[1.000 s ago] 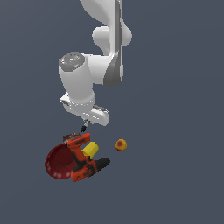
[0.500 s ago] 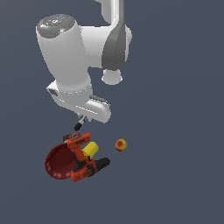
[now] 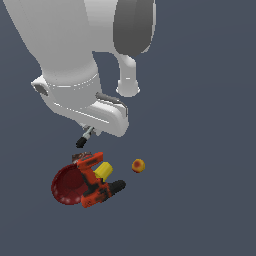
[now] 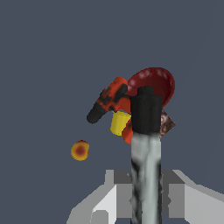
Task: Pick up a designated object from a clutter of objects.
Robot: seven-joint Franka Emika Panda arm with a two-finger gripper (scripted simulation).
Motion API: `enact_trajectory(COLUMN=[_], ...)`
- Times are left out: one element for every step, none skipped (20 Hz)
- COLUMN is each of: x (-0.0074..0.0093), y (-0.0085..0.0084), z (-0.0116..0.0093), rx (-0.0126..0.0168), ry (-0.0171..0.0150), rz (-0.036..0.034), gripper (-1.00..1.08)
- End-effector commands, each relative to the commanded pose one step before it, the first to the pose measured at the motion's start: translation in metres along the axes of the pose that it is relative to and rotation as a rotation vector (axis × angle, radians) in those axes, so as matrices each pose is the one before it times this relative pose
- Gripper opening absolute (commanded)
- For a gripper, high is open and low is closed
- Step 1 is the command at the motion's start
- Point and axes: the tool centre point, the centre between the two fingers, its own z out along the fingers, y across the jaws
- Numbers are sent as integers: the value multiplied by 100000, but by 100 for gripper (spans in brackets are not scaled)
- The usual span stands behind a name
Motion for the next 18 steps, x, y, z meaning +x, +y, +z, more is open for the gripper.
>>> enact_trajectory(x=[692,270,264,258,251,236,214,203,188,174,161,148,135,122,110,99,88,77], y=[-428,-158,-154,-150,-145,-135,-133,-116,-106,-98,-90,-82,-75,-67,-60,-54,-47,-41], z=[-1554,-566,-549,-533,-514,-479,-445,-405,-371,-339,-310,-282,-255,-229,-204,-180,-156,-134], rx=[36,0,0,0,0,0,53,0,0,0,0,0,0,0,0,0,0,0], ry=[-61,0,0,0,0,0,-8,0,0,0,0,0,0,0,0,0,0,0], rz=[-39,0,0,0,0,0,-43,0,0,0,0,0,0,0,0,0,0,0], gripper=[-100,-100,-100,-100,-100,-100,-100,-100,-100,-100,-100,-100,-100,-100,-100,-100,-100,-100])
